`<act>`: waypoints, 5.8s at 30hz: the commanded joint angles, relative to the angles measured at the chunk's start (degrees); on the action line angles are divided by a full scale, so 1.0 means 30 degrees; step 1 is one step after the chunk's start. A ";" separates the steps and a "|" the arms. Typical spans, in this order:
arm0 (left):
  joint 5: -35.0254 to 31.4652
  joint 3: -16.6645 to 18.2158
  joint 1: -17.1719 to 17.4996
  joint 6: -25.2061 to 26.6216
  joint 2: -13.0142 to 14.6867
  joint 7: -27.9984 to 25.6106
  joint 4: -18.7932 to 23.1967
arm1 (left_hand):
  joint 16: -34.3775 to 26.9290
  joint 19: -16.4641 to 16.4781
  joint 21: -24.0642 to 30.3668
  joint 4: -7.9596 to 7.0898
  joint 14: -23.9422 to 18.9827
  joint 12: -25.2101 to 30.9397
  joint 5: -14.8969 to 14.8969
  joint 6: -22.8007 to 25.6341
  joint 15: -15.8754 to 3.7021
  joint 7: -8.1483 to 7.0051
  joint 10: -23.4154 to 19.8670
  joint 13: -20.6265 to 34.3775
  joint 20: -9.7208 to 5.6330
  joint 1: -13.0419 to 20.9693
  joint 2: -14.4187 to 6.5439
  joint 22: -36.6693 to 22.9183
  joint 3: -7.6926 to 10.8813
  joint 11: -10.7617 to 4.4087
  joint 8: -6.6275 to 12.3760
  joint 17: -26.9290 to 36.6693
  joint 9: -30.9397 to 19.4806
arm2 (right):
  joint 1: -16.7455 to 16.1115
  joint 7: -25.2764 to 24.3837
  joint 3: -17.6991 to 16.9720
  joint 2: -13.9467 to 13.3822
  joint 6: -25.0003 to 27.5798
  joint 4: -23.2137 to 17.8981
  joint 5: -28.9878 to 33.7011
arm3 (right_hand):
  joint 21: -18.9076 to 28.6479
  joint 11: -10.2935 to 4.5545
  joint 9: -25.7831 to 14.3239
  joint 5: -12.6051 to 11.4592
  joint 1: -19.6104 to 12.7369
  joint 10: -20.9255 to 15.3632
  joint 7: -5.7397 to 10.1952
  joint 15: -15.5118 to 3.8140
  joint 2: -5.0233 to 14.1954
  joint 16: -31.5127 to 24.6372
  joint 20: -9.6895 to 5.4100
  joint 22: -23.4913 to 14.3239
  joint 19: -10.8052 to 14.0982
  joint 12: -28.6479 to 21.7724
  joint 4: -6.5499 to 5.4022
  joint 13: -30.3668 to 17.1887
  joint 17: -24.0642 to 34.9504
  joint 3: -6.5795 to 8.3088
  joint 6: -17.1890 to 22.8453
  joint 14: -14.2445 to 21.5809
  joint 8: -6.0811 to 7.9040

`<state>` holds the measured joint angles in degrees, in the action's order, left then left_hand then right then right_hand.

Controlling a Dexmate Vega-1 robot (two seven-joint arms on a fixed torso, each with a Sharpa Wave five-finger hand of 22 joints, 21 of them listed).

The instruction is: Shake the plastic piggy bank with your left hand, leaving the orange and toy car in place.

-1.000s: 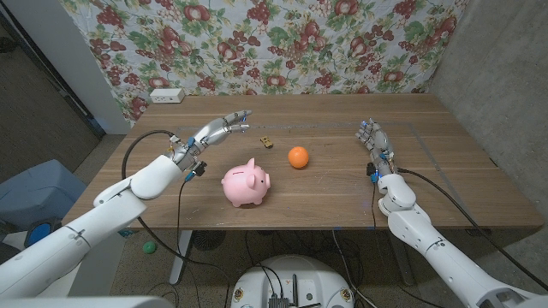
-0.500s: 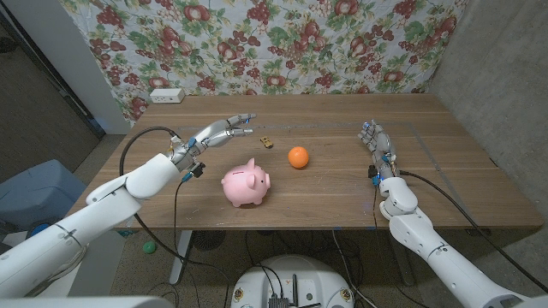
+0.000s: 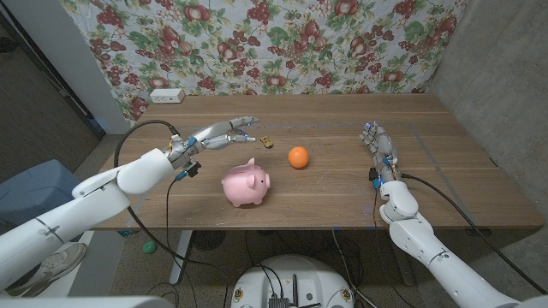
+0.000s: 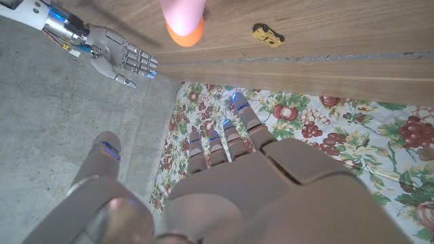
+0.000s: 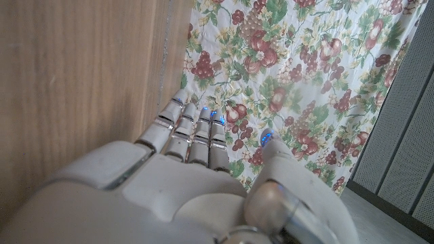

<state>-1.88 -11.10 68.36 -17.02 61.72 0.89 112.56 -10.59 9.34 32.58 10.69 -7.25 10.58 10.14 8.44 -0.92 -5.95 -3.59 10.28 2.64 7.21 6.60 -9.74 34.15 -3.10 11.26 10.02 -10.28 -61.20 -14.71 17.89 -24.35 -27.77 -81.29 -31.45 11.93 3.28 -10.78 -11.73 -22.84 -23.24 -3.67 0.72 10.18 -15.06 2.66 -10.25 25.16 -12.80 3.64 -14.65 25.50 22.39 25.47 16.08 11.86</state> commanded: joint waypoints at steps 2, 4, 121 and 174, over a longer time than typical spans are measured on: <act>-0.1857 0.1353 0.1168 0.1283 0.1234 -0.0037 0.1655 | -0.0091 0.0201 -0.0213 0.0020 -0.0210 0.0145 0.0037 0.0014 -0.0102 -0.0323 -0.0043 0.0113 0.0036 0.0224 0.0464 -0.0056 -0.0182 -0.0209 0.0127 0.0043 -0.0088 | -0.0406 -0.0214 -0.0067 0.0125 -0.0542 -0.0261 0.0384 | 0.0114 0.0010 -0.0102 -0.0143 0.0229 -0.0174 -0.0003 -0.0021 -0.0089 -0.0090 0.0017 -0.0055 0.0110 -0.0103 0.0043 -0.0059 0.0064 0.0047 0.0151 0.0123 -0.0062; -0.2253 0.1597 0.1388 0.1510 0.1335 -0.0111 0.1911 | -0.0074 0.0223 -0.0288 0.0028 -0.0171 0.0093 0.0050 -0.0220 -0.0102 -0.0447 0.0117 0.0119 0.0036 0.0395 0.0608 -0.0060 -0.0213 -0.0210 0.0068 0.0048 -0.0095 | -0.0430 -0.0287 -0.0079 0.0155 -0.0618 -0.0293 0.0477 | 0.0117 0.0024 -0.0103 -0.0138 0.0252 -0.0154 -0.0028 0.0008 -0.0092 -0.0098 0.0021 -0.0055 0.0119 -0.0092 0.0034 -0.0060 0.0063 0.0044 0.0144 0.0145 -0.0067; -1.4283 -0.4612 -0.3099 1.4905 0.3284 1.3077 0.9913 | -0.0123 -0.0193 -0.3922 -0.0187 0.0975 0.0294 0.1793 -0.1893 -0.0047 0.1488 0.0733 0.0250 0.0144 0.5003 0.1540 -0.0080 -0.5459 -0.0025 0.0731 0.0092 -0.0198 | -0.1879 -0.1609 -0.0854 -0.0284 -0.0696 -0.2604 0.2063 | 0.0242 0.0149 -0.0112 0.0112 0.1477 -0.0467 0.0065 0.0019 -0.0165 -0.0417 0.0082 -0.0075 0.0646 -0.0177 -0.0316 -0.0317 0.0188 0.0004 -0.0052 0.1007 -0.0159; -0.9128 -0.4541 -0.2826 1.1435 0.1226 0.9939 0.5052 | -0.0220 0.1328 -0.4290 -0.0246 0.0130 0.0410 0.1098 -0.1706 -0.0164 0.1011 0.0271 0.0270 0.0043 0.7412 0.0253 -0.0130 -0.5327 -0.0048 0.0961 0.0057 -0.0231 | -0.2950 -0.2120 -0.1482 -0.0520 -0.1157 -0.3613 0.2964 | 0.0268 0.0109 -0.0116 0.0146 0.1728 -0.0591 0.0060 0.0158 -0.0260 -0.0525 0.0223 -0.0090 0.0816 -0.0194 -0.0249 -0.0408 0.0315 0.0049 0.0044 0.1217 -0.0094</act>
<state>-41.00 -25.27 61.01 21.59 65.20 33.57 132.10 -10.87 12.52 19.84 9.96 -5.87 11.26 13.95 1.39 -1.35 -1.91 -2.07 10.79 2.75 28.05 8.20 -10.02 17.65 -2.94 13.61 10.14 -10.79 -68.99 -20.25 14.19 -25.62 -30.96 -90.89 -23.48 12.38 3.57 -10.83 -11.31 -17.80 -24.36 -3.56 1.22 9.51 -16.34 3.28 -10.24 27.01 -13.21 2.84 -15.58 26.17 22.08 25.36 19.27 11.42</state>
